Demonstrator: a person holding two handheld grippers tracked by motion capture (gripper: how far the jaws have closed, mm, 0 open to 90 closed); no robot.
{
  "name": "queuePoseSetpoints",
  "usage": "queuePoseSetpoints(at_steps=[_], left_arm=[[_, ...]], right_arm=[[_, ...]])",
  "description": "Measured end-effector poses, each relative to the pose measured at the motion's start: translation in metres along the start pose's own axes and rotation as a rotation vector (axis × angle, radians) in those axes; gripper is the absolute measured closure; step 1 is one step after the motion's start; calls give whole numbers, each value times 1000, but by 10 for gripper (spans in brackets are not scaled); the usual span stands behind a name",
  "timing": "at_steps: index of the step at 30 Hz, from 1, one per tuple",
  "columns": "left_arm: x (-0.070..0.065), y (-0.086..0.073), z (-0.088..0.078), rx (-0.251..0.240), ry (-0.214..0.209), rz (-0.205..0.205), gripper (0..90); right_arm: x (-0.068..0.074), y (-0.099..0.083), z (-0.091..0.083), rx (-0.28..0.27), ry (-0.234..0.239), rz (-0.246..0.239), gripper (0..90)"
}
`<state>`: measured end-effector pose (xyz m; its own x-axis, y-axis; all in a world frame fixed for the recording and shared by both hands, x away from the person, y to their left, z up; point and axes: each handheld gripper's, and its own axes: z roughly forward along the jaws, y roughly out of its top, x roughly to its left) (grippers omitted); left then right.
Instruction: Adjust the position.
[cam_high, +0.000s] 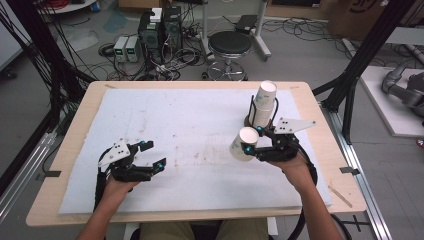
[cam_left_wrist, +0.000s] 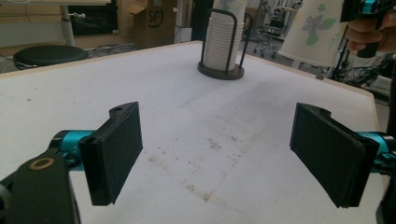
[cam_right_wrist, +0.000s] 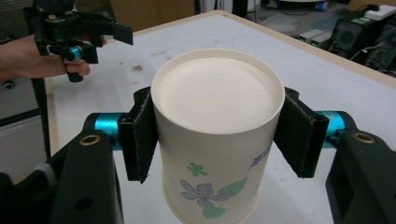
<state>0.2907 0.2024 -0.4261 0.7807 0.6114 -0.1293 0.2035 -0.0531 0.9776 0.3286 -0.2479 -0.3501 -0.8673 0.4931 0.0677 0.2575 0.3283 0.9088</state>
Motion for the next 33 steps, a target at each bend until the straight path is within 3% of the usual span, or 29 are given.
queuePoseSetpoints(at_steps=[7, 17, 33], left_arm=[[-8, 2, 2, 13, -47, 15, 170], [-25, 7, 17, 31, -153, 42, 170], [-53, 19, 67, 78, -324, 98, 167]], right_arm=[[12, -1, 14, 9, 63, -31, 371], [27, -3, 29, 3, 119, -72, 371], [39, -5, 44, 19, 189, -88, 371]])
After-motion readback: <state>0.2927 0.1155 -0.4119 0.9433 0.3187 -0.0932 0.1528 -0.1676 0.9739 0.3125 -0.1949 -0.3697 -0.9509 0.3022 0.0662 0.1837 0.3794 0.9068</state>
